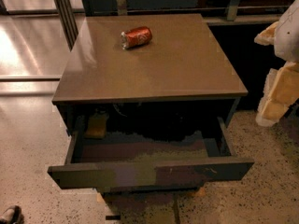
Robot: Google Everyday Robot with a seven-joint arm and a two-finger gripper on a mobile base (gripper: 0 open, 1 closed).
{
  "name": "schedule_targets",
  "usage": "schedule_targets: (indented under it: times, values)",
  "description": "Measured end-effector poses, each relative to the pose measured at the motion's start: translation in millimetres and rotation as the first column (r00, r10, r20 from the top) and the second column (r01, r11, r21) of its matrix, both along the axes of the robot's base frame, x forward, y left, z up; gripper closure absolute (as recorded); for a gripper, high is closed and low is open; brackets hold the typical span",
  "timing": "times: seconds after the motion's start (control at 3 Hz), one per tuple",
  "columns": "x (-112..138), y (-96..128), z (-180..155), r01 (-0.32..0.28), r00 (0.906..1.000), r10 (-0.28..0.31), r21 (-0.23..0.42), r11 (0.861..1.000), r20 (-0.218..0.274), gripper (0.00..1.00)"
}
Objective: Close top drawer
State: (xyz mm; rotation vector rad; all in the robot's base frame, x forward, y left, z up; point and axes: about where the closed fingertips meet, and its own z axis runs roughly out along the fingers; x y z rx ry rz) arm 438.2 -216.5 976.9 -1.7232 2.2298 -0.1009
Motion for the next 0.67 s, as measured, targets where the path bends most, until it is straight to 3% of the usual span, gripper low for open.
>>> schedule_targets:
  times: [0.67]
  values:
    - [1.0,-0.3,1.5,0.013,0.9998,-0.013,-0.008,1.0,0.014,0.0]
